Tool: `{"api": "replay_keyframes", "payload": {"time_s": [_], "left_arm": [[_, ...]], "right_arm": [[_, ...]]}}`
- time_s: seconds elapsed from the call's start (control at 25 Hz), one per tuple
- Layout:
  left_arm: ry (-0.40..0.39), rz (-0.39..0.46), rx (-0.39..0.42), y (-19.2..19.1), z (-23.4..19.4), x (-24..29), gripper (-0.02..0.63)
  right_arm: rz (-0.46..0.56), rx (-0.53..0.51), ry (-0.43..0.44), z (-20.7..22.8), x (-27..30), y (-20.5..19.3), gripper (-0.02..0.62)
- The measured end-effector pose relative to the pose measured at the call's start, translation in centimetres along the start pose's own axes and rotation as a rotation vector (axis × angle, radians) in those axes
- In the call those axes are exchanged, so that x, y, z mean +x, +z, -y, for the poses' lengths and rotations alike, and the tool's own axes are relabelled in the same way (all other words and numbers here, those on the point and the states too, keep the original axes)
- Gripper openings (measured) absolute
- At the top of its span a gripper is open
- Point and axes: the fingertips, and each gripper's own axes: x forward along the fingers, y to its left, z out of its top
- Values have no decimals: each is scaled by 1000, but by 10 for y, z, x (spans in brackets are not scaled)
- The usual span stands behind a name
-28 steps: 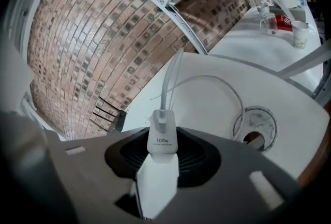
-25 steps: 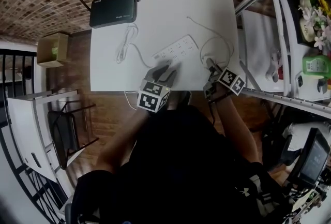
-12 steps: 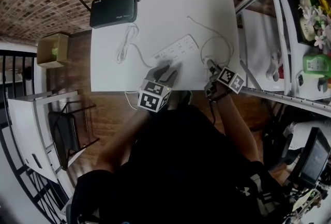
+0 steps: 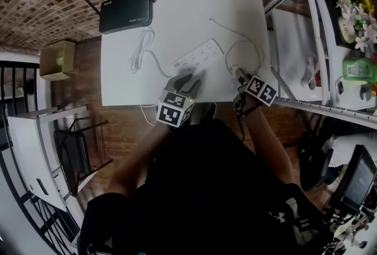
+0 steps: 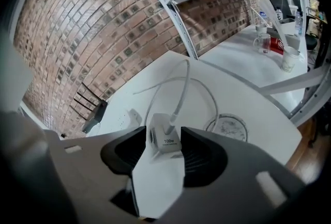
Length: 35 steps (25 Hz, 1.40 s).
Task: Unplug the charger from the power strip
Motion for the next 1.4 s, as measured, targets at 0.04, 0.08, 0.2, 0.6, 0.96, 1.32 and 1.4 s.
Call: {"api": "replay_keyframes", "payload": {"time_s": [0.04, 0.08, 0.2, 0.6, 0.96, 1.32, 1.4], "left_arm": [[-1, 1, 1, 0, 0, 0, 126], [-1, 2, 3, 1, 0, 0, 126], [-5, 7, 6, 3, 1, 0, 126], [-14, 31, 2, 13, 4, -4, 123], [-50, 150, -5, 61, 23, -27, 108], [-40, 332, 64, 103, 36, -59, 5], [-33, 342, 76, 105, 37, -62, 5]], "right_arm": [[1, 2, -4, 1, -1, 0, 213], [0, 5, -9, 3, -2, -1, 213], [7, 22, -30, 9, -9, -2, 212], [136, -68, 50, -36, -53, 28, 139], [219, -368, 279, -152, -98, 47, 72], [378, -716, 421, -224, -143, 48, 11], [406, -751, 439, -231, -151, 48, 11]]}}
